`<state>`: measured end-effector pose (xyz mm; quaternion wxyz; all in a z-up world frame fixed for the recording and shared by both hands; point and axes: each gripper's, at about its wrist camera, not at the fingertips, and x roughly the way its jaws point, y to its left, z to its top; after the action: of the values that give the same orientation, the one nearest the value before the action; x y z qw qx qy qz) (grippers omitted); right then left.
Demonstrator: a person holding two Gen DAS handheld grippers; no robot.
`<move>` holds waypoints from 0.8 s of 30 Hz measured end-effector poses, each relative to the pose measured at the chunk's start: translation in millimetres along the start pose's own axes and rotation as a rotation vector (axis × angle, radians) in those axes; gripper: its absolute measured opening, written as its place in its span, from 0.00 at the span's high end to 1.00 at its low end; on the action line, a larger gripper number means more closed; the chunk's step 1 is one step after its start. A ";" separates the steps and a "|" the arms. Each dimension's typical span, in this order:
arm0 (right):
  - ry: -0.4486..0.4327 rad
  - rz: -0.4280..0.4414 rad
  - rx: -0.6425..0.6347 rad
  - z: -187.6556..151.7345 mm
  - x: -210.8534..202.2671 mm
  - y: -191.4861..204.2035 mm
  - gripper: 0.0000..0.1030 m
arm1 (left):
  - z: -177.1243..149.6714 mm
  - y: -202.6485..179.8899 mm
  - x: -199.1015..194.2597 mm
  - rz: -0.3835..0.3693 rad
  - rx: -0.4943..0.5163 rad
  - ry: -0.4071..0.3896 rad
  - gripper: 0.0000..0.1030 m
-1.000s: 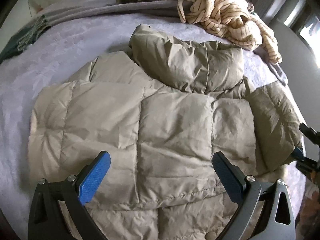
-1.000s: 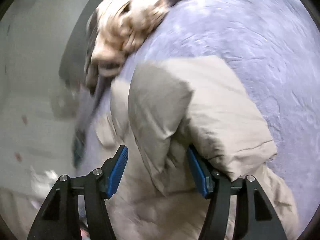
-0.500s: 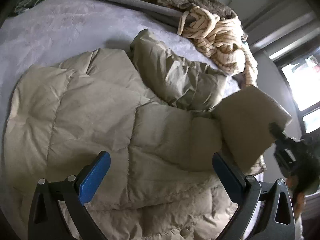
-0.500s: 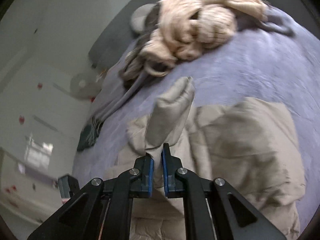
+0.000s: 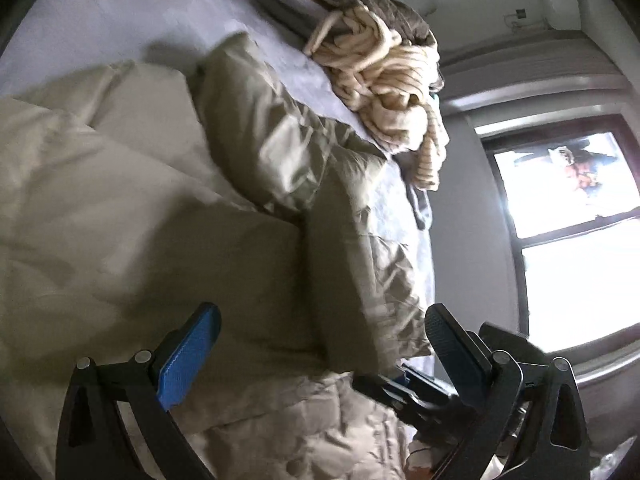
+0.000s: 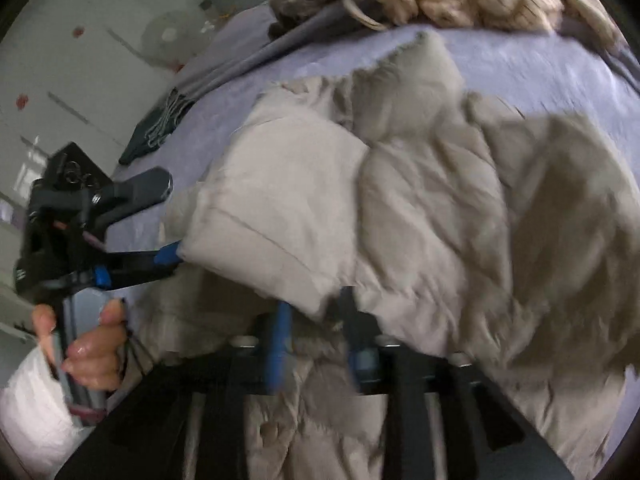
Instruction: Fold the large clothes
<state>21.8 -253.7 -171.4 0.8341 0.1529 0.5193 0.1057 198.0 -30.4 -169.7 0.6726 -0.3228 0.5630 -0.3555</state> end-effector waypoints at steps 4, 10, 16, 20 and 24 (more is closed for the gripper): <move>-0.039 0.033 0.172 -22.3 -38.1 -50.9 0.40 | 3.4 -4.0 16.2 0.006 0.013 0.023 0.01; -0.157 0.122 0.578 -53.0 -76.7 -151.7 0.40 | 3.6 -1.2 41.6 0.120 0.037 0.066 0.27; -0.309 0.246 0.838 -71.5 -89.0 -210.7 0.40 | -1.9 -27.0 47.3 0.214 0.147 0.072 0.92; -0.363 0.282 0.863 -66.5 -97.1 -215.5 0.40 | -6.0 -38.9 8.9 0.225 0.198 -0.017 0.92; -0.348 0.292 0.798 -51.4 -95.4 -207.3 0.40 | -11.2 -17.1 -8.7 0.277 0.180 -0.005 0.92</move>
<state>-62.5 -471.1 -188.8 0.7612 0.5493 0.3444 -0.0134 184.1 -32.8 -152.6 0.7428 -0.1814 0.5663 -0.3077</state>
